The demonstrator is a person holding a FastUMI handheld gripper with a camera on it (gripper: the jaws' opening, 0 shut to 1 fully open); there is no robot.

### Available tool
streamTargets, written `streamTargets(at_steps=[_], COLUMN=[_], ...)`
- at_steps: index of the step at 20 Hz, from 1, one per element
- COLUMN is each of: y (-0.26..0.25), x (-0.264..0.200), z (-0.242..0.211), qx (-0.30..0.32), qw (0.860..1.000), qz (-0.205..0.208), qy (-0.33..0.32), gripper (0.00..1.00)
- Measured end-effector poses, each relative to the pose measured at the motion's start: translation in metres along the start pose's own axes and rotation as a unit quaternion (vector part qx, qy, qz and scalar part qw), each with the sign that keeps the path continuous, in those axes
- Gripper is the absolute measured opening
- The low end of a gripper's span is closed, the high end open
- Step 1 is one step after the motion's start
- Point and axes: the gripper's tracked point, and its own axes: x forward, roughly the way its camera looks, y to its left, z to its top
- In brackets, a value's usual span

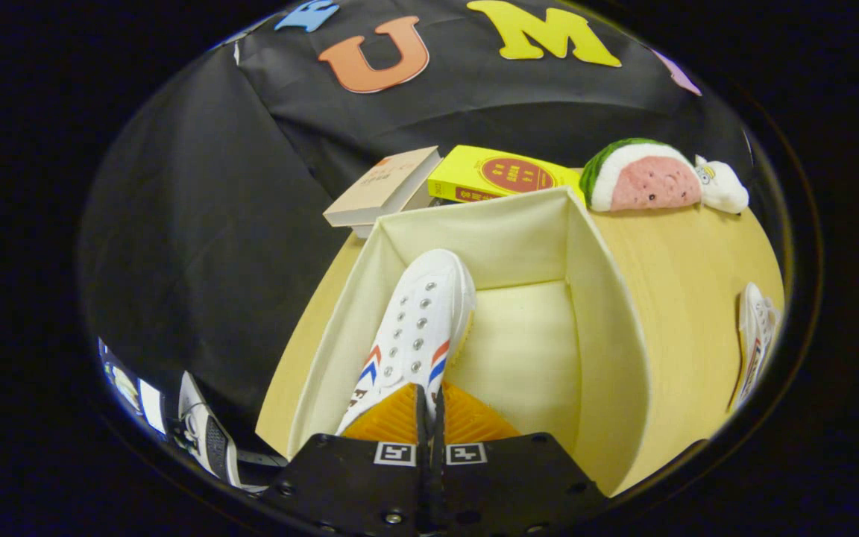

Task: Open the storage box then place both shoes into the box .Put the left shoe in first, then the right shoe, with the right side of both shoes facing outward in a uniform manner.

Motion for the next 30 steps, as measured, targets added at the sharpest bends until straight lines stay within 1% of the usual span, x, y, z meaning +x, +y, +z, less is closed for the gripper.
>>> streamTargets(at_steps=[3, 7, 8, 11, 14, 15, 16, 18, 21, 23, 24, 25, 26, 29, 30], y=[-0.006, -0.016, -0.014, -0.011, -0.006, -0.006, -0.01, -0.021, -0.033, -0.036, -0.041, -0.049, -0.061, -0.094, -0.11], x=[0.013, 0.029, 0.028, 0.03, 0.022, 0.015, 0.01, -0.008, -0.043, -0.072, -0.088, -0.101, -0.112, -0.135, -0.139], z=[-0.005, -0.019, -0.016, -0.019, -0.018, -0.016, -0.013, -0.007, 0.004, 0.007, 0.007, 0.007, 0.006, -0.003, -0.01], qx=[0.012, 0.013, 0.011, 0.0, -0.007, -0.011, -0.024, -0.056, -0.087, -0.103, -0.116, -0.129, -0.142, -0.159, -0.157], qw=[1.0, 0.997, 0.997, 0.996, 0.995, 0.995, 0.995, 0.995, 0.995, 0.994, 0.993, 0.991, 0.99, 0.987, 0.987], qz=[-0.006, -0.034, -0.03, -0.021, 0.011, 0.014, 0.013, 0.007, 0.005, 0.021, 0.023, 0.019, 0.007, -0.023, -0.039], qy=[0.022, 0.073, 0.072, 0.088, 0.099, 0.097, 0.094, 0.083, 0.049, 0.034, 0.027, 0.02, 0.014, 0.014, 0.024], gripper=[0.0, 0.01, 0.03, 0.03, 0.13, 0.19, 0.29, 0.38, 0.43, 0.43, 0.54, 0.56, 0.58, 0.75, 0.89])
